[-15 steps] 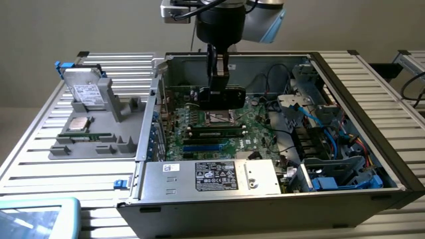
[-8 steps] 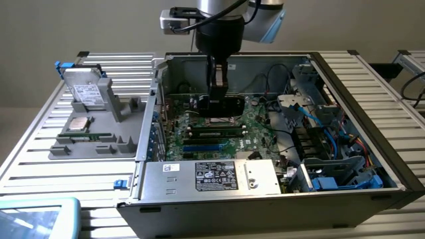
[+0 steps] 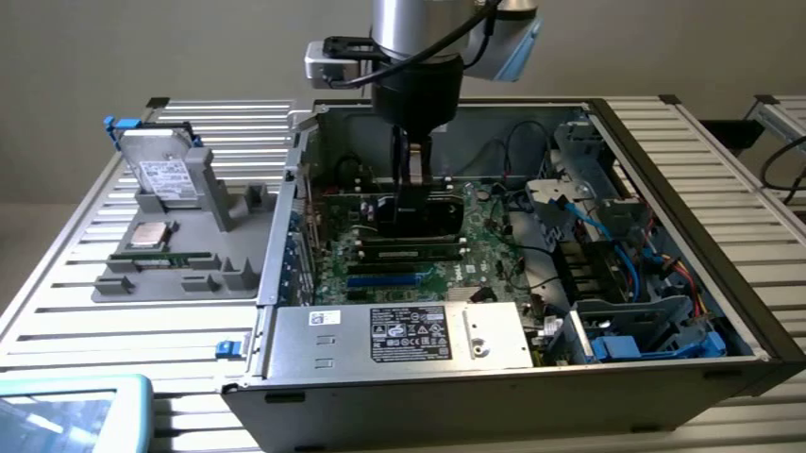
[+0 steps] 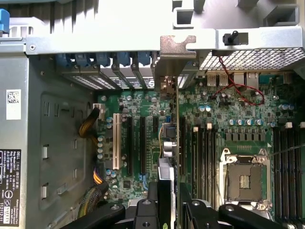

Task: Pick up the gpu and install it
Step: 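Insert the gpu into the slot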

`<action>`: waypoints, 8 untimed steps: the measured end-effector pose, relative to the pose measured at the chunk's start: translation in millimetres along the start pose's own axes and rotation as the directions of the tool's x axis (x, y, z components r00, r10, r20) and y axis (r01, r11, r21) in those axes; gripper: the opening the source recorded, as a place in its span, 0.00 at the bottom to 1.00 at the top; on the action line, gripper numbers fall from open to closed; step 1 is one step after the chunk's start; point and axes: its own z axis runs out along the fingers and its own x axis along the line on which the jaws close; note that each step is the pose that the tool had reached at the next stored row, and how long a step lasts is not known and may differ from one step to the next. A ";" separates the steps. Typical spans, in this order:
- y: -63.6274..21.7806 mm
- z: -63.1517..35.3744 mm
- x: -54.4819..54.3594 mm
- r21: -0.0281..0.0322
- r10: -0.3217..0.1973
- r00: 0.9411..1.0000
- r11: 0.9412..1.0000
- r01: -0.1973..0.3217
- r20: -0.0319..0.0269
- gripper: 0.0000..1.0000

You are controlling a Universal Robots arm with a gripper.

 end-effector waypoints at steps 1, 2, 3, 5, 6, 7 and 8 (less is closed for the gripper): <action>-0.1 1.8 0.1 0.000 0.000 1.000 1.000 0.000 0.000 0.27; -0.2 3.7 0.3 0.000 0.000 1.000 1.000 0.000 0.000 0.27; -0.3 5.6 0.4 0.000 0.000 1.000 1.000 0.000 0.000 0.27; -0.4 9.2 0.6 0.000 0.000 1.000 1.000 0.000 0.000 0.27; -0.5 11.0 0.7 0.000 0.000 1.000 1.000 0.000 0.000 0.27; -0.6 12.9 0.8 0.000 0.000 1.000 1.000 0.000 0.000 0.27; -0.7 14.7 1.0 0.000 0.000 1.000 1.000 0.000 0.000 0.27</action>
